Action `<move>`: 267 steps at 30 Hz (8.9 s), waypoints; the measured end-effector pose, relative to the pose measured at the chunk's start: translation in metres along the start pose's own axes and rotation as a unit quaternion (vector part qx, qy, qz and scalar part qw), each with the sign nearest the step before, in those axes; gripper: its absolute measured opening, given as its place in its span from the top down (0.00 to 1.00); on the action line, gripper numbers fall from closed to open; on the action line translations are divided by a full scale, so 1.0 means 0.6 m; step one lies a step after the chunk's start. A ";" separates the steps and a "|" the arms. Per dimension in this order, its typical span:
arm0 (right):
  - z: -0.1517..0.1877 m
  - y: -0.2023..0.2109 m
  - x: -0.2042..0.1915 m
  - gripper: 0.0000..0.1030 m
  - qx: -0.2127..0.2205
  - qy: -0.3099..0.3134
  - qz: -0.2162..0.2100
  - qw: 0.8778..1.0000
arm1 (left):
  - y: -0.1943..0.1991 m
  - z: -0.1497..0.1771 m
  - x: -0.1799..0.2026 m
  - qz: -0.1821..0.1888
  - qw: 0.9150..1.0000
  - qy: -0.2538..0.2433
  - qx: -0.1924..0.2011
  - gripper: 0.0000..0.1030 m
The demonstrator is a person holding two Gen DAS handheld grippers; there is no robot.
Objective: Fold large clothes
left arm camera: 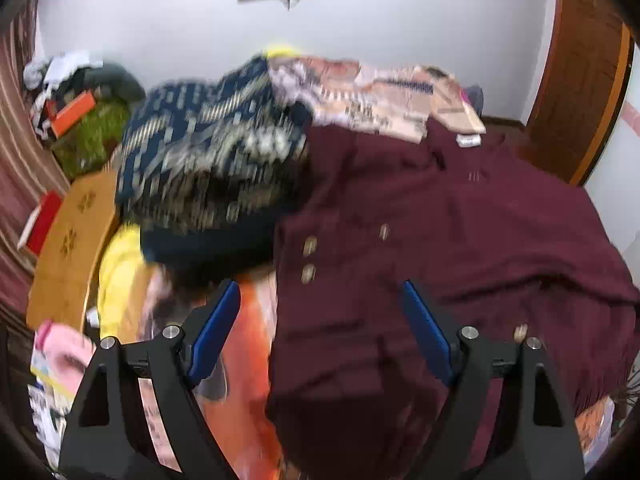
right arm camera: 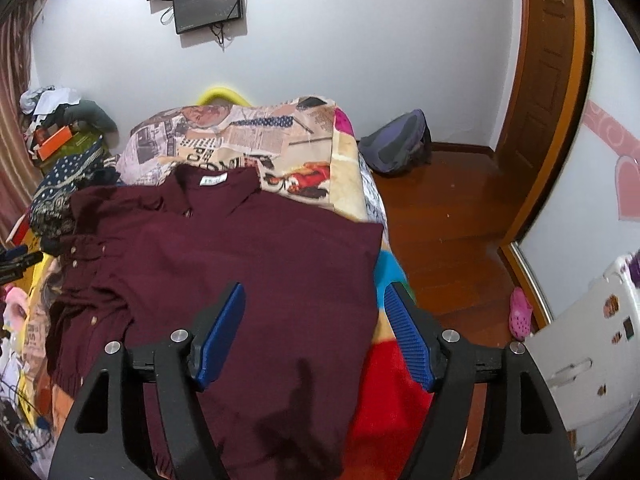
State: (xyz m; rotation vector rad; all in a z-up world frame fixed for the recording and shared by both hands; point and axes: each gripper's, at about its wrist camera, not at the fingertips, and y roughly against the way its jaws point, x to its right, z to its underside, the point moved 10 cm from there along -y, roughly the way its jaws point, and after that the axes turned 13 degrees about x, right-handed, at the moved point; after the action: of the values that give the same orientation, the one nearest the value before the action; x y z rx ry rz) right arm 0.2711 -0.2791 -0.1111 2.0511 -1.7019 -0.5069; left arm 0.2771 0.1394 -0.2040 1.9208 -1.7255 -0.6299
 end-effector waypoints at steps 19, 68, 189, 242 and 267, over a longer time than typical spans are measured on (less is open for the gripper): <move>0.218 0.034 -0.013 0.33 -0.114 -0.156 0.015 0.981 | -0.003 0.275 -0.013 0.035 0.980 0.132 -0.145 0.20; -0.068 0.006 -0.030 0.89 0.069 -0.158 -0.102 0.980 | 0.120 -0.170 0.080 0.177 0.967 0.133 0.128 0.91; 0.069 -0.257 -0.412 0.26 -0.161 0.067 -0.221 0.959 | -0.096 -0.256 0.164 0.081 0.976 0.167 0.110 0.80; -0.097 -0.128 -0.179 0.26 -0.002 -0.005 -0.129 0.992 | -0.056 -0.105 0.298 0.102 0.992 -0.066 0.038 0.17; 0.005 -0.165 -0.077 0.20 -0.106 0.018 -0.083 0.991 | -0.126 -0.013 0.276 0.113 0.993 -0.042 -0.018 0.16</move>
State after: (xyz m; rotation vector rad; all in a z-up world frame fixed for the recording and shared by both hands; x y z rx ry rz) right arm 0.3430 -0.2183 -0.1662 2.0423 -1.3982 -0.6704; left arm 0.3572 -0.0184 -0.2488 1.6646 -1.9346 -0.6588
